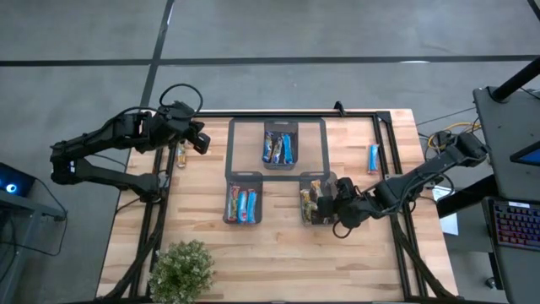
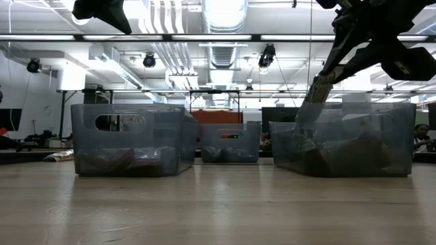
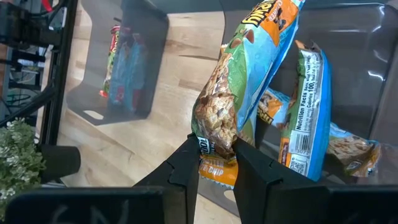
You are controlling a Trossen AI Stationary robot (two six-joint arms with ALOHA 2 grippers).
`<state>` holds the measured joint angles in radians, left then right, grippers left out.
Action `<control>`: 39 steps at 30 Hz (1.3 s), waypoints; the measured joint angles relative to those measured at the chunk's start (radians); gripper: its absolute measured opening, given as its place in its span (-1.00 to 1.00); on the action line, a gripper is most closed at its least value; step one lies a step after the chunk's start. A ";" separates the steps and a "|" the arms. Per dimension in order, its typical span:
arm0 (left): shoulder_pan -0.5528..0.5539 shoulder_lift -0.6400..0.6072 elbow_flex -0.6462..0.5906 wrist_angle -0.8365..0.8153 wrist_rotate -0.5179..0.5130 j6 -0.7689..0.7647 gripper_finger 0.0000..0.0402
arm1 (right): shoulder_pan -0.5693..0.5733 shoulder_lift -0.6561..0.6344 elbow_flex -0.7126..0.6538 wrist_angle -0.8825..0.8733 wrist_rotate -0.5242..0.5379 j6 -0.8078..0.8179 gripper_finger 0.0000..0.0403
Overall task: Pick and place Granola Bars by type
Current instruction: Put the orange granola bar into the bottom right black bin
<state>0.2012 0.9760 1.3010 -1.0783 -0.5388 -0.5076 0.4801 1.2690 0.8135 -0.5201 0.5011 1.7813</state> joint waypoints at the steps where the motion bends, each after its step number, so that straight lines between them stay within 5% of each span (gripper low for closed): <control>1: 0.000 0.000 0.000 0.000 0.000 0.000 -1.00 | 0.000 0.000 0.000 0.000 0.000 0.000 -0.65; 29: 0.000 0.000 0.000 0.001 0.000 0.000 -1.00 | 0.000 -0.002 0.000 0.000 0.010 0.006 -0.65; 39: 0.000 0.000 0.000 0.000 0.000 0.000 -1.00 | 0.000 -0.002 0.000 -0.023 0.009 0.039 -0.51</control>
<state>0.2012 0.9760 1.3010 -1.0779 -0.5388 -0.5079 0.4797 1.2675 0.8135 -0.5432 0.5104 1.8207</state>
